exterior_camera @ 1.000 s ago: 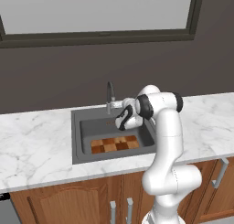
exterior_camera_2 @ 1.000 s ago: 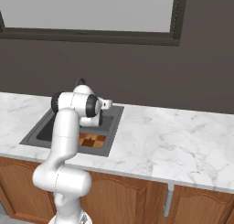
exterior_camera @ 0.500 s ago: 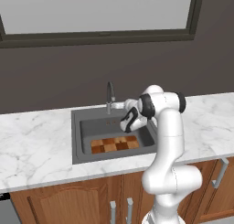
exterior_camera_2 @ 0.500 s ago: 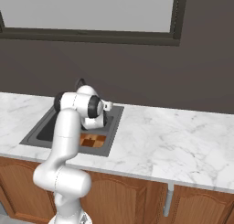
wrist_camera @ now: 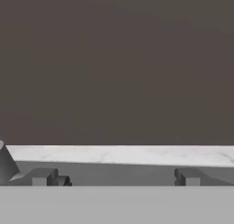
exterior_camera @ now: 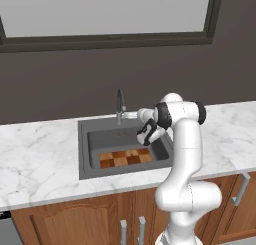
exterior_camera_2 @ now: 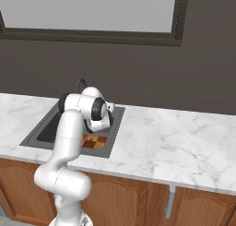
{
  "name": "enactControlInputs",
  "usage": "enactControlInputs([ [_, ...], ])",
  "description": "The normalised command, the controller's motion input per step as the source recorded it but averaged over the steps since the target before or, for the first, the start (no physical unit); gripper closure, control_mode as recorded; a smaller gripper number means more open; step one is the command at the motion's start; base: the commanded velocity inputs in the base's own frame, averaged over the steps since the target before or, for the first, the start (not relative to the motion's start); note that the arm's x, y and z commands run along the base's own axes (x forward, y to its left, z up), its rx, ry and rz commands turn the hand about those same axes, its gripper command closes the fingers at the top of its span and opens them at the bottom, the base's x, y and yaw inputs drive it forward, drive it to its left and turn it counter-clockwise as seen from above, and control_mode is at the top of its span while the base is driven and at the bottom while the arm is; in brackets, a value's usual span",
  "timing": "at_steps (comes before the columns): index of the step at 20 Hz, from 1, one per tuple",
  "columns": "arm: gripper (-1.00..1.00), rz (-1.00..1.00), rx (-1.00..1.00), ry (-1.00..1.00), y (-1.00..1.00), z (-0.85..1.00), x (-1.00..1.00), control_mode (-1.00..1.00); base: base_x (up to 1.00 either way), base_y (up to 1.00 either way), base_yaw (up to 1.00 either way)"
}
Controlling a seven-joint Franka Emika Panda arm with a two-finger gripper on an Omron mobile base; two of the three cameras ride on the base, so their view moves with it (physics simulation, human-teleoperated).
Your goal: Turn on the sink faucet with hot water and rinse the cutting board for ten seconds, then turn off the faucet. Push the cutting board to reach the water if necessary.
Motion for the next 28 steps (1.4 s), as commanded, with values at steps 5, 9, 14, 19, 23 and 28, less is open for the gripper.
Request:
enactControlInputs([
  [5,-1.00,0.06,0.12,-0.13,-1.00,-0.14,-0.09,-1.00,0.00,0.00,0.00],
  [9,-1.00,0.06,0.12,-0.11,-1.00,-0.11,-0.15,-1.00,0.00,0.00,0.00],
  [14,-1.00,0.01,0.07,-0.05,-0.72,-0.02,-0.21,-1.00,0.00,0.00,0.00],
  [19,-1.00,0.00,0.06,0.00,-0.41,0.06,-0.18,-1.00,0.00,0.00,0.00],
  [23,-1.00,0.00,0.05,0.00,-0.46,0.06,-0.06,-1.00,0.00,0.00,0.00],
  [28,-1.00,0.00,0.05,0.08,-0.26,0.26,-0.18,-1.00,0.00,0.00,0.00],
])
